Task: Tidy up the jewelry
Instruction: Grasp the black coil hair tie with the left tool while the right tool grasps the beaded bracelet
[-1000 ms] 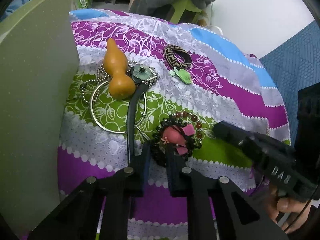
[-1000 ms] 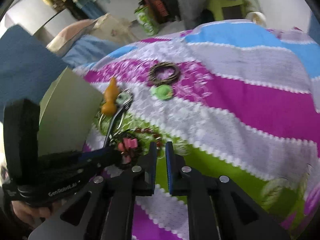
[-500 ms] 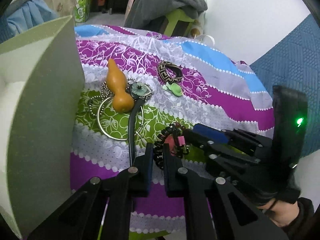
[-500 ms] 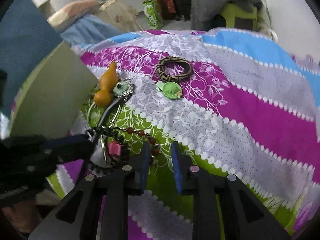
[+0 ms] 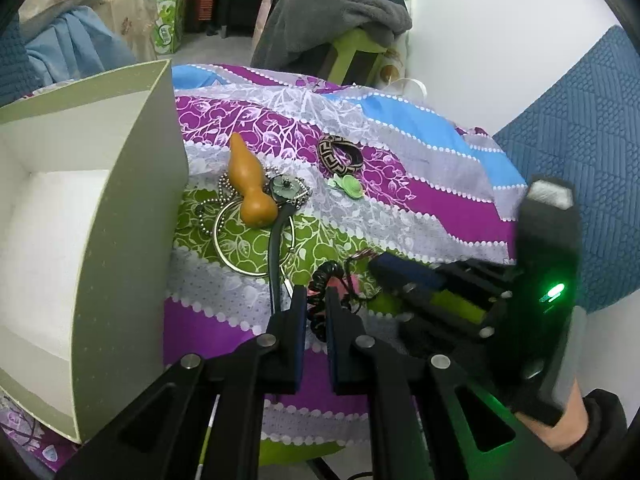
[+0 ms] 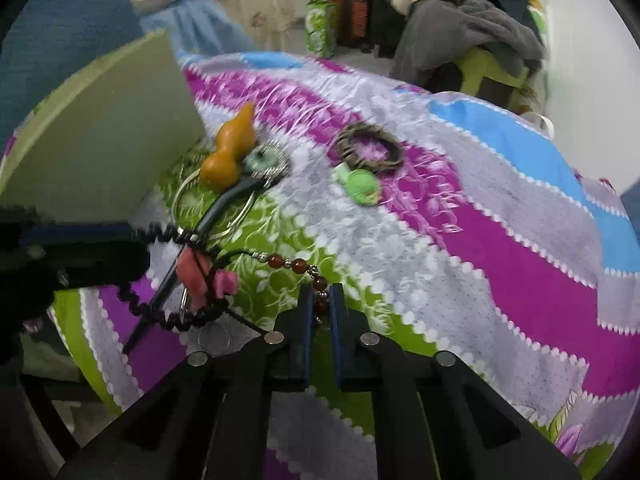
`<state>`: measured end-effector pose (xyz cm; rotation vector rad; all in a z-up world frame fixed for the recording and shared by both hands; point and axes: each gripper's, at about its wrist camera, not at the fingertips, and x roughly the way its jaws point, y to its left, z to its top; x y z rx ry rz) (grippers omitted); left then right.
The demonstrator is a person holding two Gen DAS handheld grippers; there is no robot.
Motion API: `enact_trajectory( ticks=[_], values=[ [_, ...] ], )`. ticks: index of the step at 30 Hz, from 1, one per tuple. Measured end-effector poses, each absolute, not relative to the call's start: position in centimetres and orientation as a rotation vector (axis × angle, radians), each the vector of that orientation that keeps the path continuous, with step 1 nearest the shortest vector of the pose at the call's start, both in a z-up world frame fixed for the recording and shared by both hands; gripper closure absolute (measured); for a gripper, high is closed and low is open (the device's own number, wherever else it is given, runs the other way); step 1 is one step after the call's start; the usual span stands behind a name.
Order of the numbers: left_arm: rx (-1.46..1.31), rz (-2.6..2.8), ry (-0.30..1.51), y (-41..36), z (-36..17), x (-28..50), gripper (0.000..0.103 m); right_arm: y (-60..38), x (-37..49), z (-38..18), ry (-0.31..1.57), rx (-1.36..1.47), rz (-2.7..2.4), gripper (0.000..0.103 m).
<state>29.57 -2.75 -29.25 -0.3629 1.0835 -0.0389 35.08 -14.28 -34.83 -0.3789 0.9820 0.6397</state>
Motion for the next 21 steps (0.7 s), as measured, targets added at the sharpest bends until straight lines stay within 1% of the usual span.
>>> enact_trajectory(
  ticks=[9,15,18,21],
  values=[
    [-0.356,-0.033,1.077,-2.7,-29.0,29.3,0.096,-17.2,34.5,-30.2,0.885,-0.214,0.643,0.098],
    [-0.346,-0.039,1.088,-3.0,-29.5,29.2,0.096,-18.0,33.6,-29.1,0.877,-0.147,0.653,0.098],
    [-0.348,-0.047,1.09,-3.2,-29.5,29.1,0.096,-19.1,33.1,-27.9,0.844,-0.075,0.668,0.098],
    [-0.333,-0.044,1.08,-3.3,-29.0,29.0,0.096,-19.7,32.5,-26.9,0.81,-0.066,0.641,0.098]
  ],
)
